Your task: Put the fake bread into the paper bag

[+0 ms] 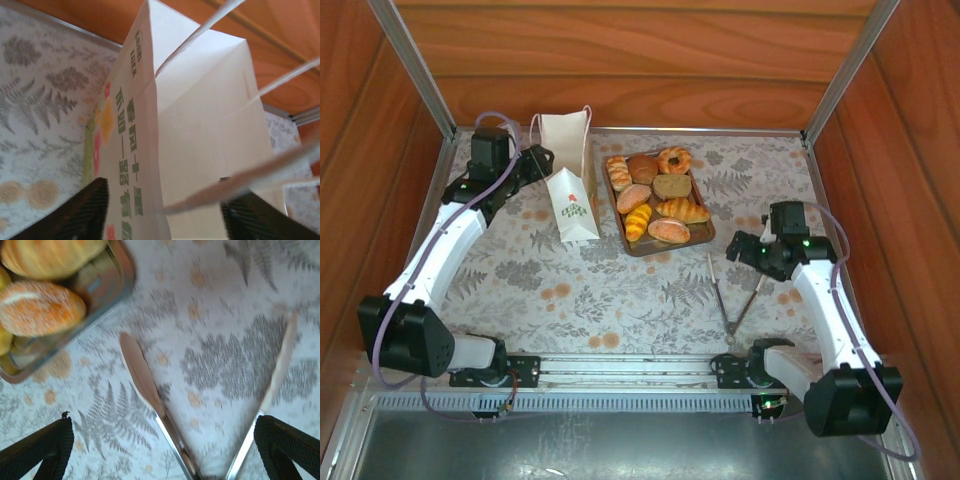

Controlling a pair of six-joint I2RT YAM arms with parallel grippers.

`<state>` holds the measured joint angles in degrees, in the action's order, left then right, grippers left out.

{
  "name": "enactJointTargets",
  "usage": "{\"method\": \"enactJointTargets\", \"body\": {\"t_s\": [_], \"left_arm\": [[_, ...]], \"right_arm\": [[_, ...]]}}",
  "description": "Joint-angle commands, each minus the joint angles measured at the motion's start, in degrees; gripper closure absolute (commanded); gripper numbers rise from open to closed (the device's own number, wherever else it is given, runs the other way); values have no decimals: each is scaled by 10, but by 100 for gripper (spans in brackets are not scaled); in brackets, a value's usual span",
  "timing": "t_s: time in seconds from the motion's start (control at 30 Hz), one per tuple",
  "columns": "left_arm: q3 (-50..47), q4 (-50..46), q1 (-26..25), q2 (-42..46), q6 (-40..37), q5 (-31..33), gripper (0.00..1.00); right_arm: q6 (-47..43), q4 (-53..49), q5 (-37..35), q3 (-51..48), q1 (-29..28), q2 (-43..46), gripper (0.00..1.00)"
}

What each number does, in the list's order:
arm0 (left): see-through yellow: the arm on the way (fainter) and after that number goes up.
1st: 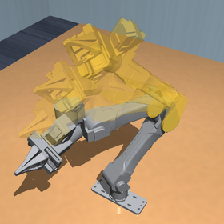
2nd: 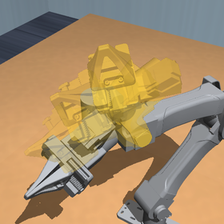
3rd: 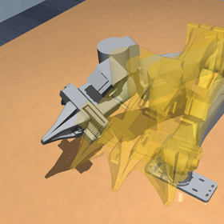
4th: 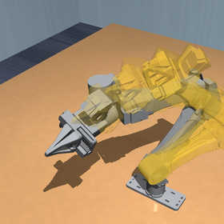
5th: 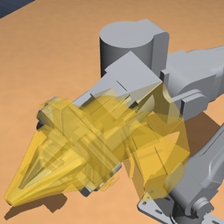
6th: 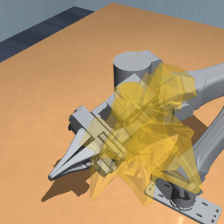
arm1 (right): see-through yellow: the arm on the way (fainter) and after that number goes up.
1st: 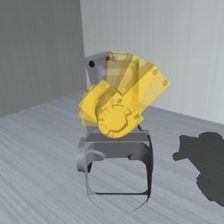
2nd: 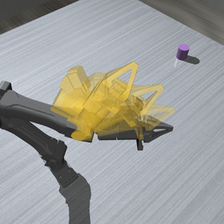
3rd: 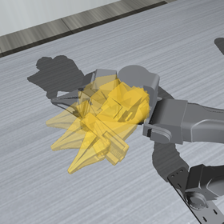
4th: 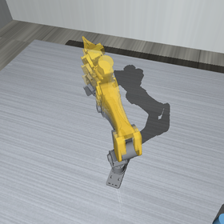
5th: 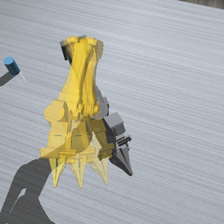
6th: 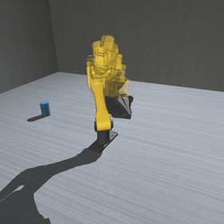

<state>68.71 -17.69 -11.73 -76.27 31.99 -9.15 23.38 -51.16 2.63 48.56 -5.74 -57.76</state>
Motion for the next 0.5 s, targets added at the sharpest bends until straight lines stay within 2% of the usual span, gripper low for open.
{"method": "enactJointTargets", "body": {"t_s": [0.0, 0.1, 0.23, 0.33, 0.47], "left_arm": [[-12, 8, 2, 36, -27, -11, 24], [-29, 16, 2, 66, -45, -12, 14], [-66, 39, 1, 110, -58, 11, 8], [-90, 58, 1, 136, -63, 31, 7], [-121, 86, 2, 157, -71, 49, 7]], "right_arm": [[62, -64, -38, -23, -24, 29, 0], [101, -82, -63, -30, -62, 32, 0], [142, -106, -92, -47, -95, 7, 0], [176, -109, -117, -47, -124, -6, 0], [213, -82, -116, -81, -144, -16, 0]]}}
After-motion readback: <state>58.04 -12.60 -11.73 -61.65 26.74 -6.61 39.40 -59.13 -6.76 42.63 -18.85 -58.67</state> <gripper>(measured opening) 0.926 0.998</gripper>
